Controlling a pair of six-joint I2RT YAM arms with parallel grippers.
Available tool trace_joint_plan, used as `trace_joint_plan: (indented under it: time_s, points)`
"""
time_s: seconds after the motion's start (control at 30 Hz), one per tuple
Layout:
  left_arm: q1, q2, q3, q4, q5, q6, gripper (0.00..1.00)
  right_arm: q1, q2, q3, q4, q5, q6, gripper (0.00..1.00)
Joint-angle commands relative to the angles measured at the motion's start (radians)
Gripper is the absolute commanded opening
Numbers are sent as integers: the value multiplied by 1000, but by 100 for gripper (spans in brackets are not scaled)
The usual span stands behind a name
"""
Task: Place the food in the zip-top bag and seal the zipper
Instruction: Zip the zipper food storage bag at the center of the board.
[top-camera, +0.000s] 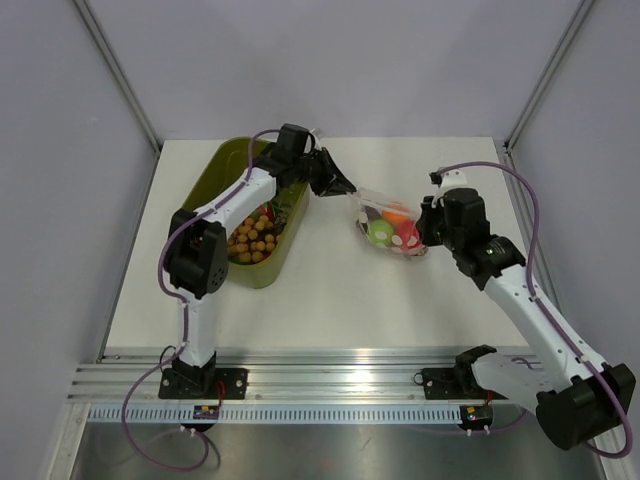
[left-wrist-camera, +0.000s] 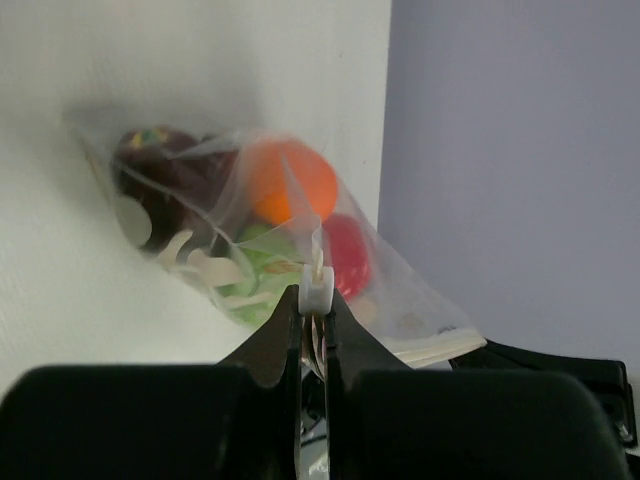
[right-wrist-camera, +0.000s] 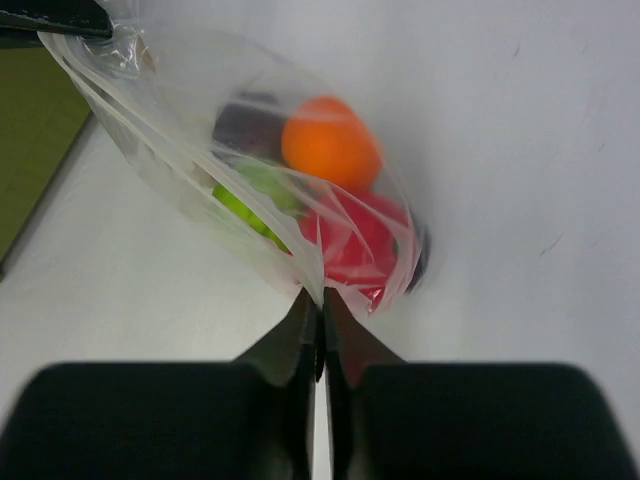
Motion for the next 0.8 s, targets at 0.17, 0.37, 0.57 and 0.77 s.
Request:
trace_joint_plan:
  time_s: [0.17,0.37,0.57,0.77]
  points:
    - [-22,-218,-178,55,-23,73,0,-5,-176,18,-185,-194,58,58]
    - [-42,-239,-132,-6,-83,52,0,18,-136,207,-323,-282,-17,63]
    - [-71,-251,-115,-58,-156,27,0,142,-46,256,-348,-182,-68,69]
    - [-82,-251,-95,-101,-212,12,0,294,74,323,-335,-24,-89,75]
